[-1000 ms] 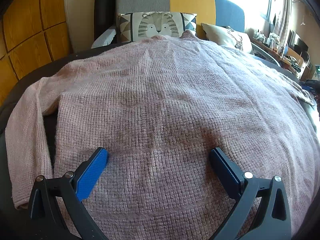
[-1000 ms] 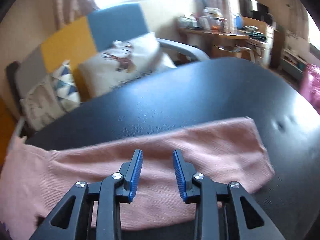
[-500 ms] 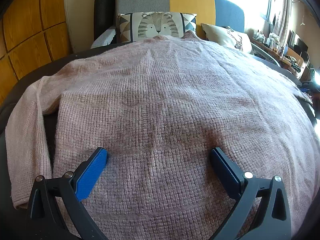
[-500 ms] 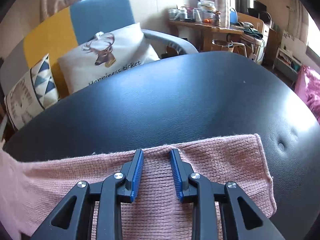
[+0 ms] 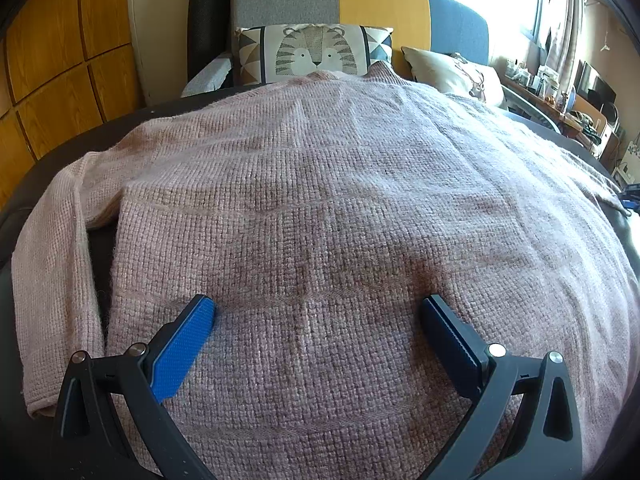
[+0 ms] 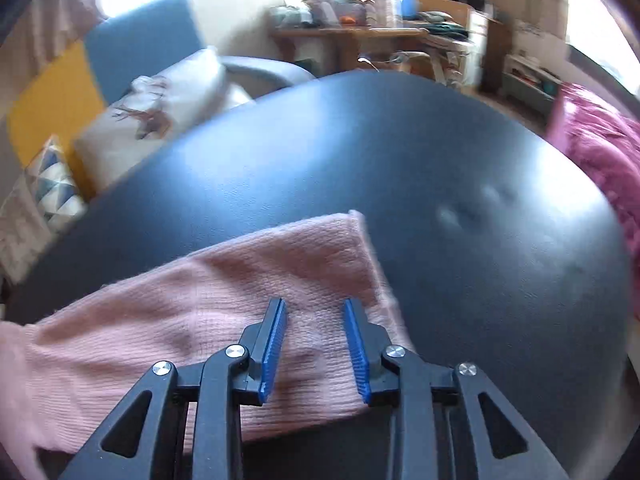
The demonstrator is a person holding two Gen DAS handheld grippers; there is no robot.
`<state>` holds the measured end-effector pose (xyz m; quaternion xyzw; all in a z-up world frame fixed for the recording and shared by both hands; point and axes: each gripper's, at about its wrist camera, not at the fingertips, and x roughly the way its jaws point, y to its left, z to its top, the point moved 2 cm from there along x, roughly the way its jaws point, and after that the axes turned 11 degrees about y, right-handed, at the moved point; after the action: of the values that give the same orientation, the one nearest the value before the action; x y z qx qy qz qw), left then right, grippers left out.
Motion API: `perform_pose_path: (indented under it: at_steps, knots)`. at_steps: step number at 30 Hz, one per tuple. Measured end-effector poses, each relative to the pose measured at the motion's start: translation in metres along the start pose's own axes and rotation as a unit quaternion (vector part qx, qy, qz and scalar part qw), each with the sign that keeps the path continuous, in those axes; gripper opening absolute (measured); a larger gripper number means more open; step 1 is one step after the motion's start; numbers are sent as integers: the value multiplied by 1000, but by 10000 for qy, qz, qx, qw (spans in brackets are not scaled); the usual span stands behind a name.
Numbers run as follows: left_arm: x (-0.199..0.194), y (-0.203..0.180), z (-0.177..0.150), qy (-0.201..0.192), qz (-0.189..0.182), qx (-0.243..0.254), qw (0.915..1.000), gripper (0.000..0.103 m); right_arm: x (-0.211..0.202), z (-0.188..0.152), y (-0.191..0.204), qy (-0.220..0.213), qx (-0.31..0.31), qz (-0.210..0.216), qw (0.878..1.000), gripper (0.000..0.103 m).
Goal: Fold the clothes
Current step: 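Close the right gripper on the cuff of the sleeve lying on the table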
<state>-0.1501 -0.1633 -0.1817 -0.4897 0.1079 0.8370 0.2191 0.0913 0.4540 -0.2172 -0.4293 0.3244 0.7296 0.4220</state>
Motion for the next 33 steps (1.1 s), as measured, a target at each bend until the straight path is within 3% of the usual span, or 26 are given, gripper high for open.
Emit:
perform_pose_path:
  at_steps: [2, 4, 8, 12, 15, 18, 23, 28, 29, 31, 32, 33]
  knots:
    - [0, -1, 0, 0, 3, 0, 10000, 103, -12, -2, -19, -212, 528, 115, 9983, 30]
    - [0, 0, 0, 1, 2, -2, 10000, 103, -23, -8, -28, -278, 804, 739, 9936, 32]
    - [0, 0, 0, 3, 3, -6, 10000, 103, -22, -23, -35, 53, 1124, 1288, 9853, 33]
    - [0, 0, 0, 0, 5, -4, 10000, 103, -8, -43, -51, 271, 2299, 1871, 9547, 34]
    - [-1, 0, 0, 8, 8, -10, 10000, 103, -3, -47, -51, 222, 2767, 2073, 9381, 34]
    - [-1, -1, 0, 8, 9, -14, 10000, 103, -15, -52, -51, 14, 3111, 1941, 9304, 34]
    - [-1, -1, 0, 8, -9, -15, 10000, 103, -7, -66, -64, 15, 3783, 2331, 8959, 34]
    - [0, 1, 1, 5, -13, -12, 10000, 103, 12, -39, -58, -143, 3539, 2374, 9046, 33]
    - [0, 1, 1, 4, -15, -12, 10000, 103, 12, -36, -53, -176, 3365, 2319, 9125, 33]
    - [0, 1, 1, 3, -23, -12, 10000, 103, 13, -31, -45, -233, 3021, 2191, 9275, 24]
    - [0, 1, 1, 3, -26, -12, 10000, 103, 13, -32, -44, -234, 2915, 2070, 9336, 11]
    - [1, 2, 2, 4, -28, -13, 10000, 103, 14, -36, -47, -253, 3000, 2051, 9313, 5]
